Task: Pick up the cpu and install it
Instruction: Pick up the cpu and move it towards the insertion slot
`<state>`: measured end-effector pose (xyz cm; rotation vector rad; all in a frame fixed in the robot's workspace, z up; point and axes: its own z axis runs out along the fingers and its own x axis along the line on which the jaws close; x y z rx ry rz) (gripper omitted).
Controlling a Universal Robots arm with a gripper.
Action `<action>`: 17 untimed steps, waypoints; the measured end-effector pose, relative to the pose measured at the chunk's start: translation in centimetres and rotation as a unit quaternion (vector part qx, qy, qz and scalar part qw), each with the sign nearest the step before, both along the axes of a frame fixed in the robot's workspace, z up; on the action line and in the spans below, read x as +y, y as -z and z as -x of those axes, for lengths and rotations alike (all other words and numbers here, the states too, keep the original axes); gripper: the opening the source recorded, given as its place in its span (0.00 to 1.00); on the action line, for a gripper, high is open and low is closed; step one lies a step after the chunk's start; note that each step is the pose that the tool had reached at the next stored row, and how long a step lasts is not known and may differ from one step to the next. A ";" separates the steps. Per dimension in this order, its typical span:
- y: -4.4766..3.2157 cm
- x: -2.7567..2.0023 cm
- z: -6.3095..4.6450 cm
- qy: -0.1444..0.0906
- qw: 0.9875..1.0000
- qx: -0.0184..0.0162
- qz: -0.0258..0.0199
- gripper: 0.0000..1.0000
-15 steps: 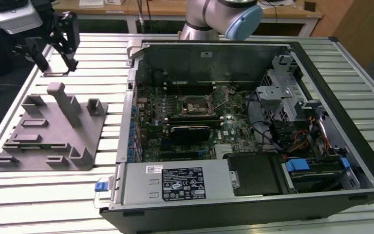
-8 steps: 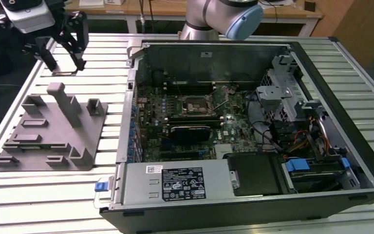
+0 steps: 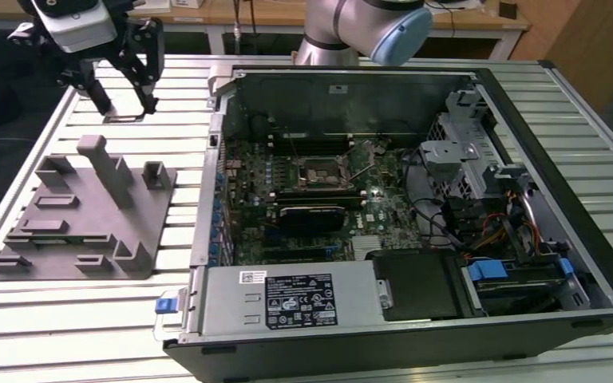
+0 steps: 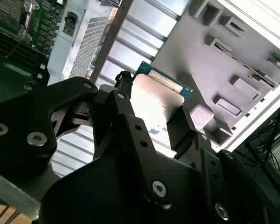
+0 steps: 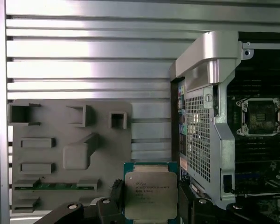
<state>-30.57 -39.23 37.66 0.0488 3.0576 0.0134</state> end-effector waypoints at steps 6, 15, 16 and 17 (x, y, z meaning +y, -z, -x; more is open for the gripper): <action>0.00 0.19 -1.8 0.000 1.000 0.001 0.000 0.55; -0.01 0.47 -4.3 0.000 1.000 0.002 0.000 0.55; -0.01 0.50 -4.5 0.000 1.000 0.002 0.000 0.55; 0.00 0.54 -4.8 0.000 1.000 0.002 0.000 0.55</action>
